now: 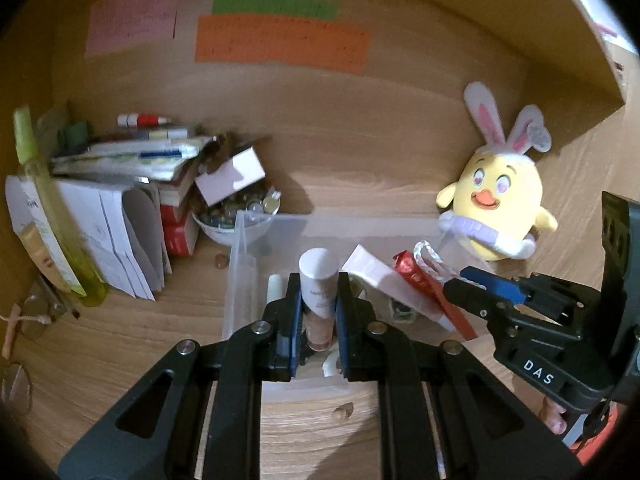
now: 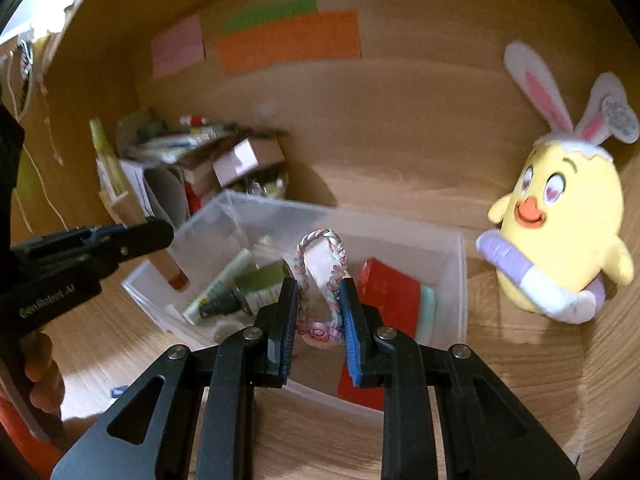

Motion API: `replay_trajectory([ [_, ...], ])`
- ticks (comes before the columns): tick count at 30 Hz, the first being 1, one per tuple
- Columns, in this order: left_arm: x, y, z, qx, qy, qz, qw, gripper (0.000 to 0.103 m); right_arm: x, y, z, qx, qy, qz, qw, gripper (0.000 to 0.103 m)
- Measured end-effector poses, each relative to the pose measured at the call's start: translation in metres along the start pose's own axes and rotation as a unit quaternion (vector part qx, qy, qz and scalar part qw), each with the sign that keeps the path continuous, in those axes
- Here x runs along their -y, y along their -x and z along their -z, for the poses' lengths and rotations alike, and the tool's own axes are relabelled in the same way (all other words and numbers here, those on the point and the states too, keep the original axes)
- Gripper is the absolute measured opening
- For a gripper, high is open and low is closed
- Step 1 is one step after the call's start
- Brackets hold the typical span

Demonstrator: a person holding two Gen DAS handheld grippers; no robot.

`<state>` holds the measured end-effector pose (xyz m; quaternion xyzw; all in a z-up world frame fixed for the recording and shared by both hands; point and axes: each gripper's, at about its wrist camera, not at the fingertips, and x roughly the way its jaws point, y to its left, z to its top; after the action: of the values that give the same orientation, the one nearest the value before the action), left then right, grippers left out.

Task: Organize objects
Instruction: 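Carry the lotion tube and bracelet into the bin and open both tools, then withdraw both tools from the bin toward the remaining desk items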

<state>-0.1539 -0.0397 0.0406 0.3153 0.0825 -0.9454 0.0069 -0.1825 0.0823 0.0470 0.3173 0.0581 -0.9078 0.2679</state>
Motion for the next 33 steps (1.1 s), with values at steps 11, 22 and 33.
replay_trajectory([
  [11, -0.008, -0.027, 0.01, -0.044, 0.012, 0.008, 0.9989, 0.014, -0.003, -0.022, 0.009, -0.034, 0.014, 0.014, 0.999, 0.019],
  [22, -0.001, -0.013, 0.01, -0.036, 0.001, 0.014, 0.9993, 0.024, -0.007, -0.019, 0.009, -0.026, 0.027, 0.033, 0.999, 0.035],
  [33, 0.012, 0.037, 0.011, 0.014, -0.037, 0.001, 0.9992, 0.069, -0.019, 0.011, 0.009, 0.008, 0.043, 0.032, 0.999, 0.054],
])
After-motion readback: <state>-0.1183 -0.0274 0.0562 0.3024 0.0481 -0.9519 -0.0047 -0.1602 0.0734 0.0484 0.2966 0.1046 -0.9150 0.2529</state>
